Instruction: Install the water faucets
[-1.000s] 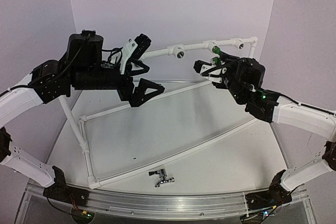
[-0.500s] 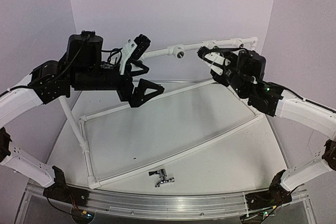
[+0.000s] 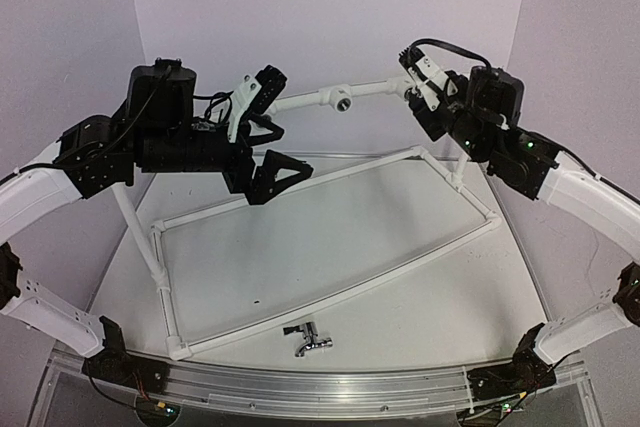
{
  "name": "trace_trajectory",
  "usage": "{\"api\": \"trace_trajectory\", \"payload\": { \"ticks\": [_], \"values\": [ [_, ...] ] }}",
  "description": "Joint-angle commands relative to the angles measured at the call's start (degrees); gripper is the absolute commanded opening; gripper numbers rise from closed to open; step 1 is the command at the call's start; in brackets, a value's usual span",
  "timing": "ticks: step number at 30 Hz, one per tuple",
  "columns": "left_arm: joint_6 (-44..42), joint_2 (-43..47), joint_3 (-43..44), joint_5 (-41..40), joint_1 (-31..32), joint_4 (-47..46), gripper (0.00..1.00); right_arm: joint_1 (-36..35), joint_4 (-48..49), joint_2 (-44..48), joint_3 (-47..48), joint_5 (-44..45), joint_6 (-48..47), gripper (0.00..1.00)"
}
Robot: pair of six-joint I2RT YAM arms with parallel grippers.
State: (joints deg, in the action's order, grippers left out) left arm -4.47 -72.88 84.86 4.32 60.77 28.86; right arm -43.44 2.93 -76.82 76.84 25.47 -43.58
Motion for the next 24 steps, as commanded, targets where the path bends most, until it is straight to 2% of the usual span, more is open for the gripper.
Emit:
{"api": "trace_trajectory", "payload": {
  "ticks": [1,10,18,24],
  "values": [
    [0.0,1.3,0.4,0.0,-0.2,-2.4,1.00,1.7,-2.2,0.6,3.6,-2.1,6.9,0.51],
    [-0.1,0.8,0.7,0.0,-0.1,-2.5,1.00,5.2,-3.0,0.7,5.1,-3.7,9.9,0.58],
    [-0.1,0.5,0.8,0.1,-0.1,-2.6,1.00,7.6,-8.7,-0.3,9.9,-8.5,14.7,0.65],
    [-0.1,0.8,0.5,0.0,-0.1,-2.7,1.00,10.5,-11.8,-1.4,12.1,-10.5,16.8,0.66]
  ]
}}
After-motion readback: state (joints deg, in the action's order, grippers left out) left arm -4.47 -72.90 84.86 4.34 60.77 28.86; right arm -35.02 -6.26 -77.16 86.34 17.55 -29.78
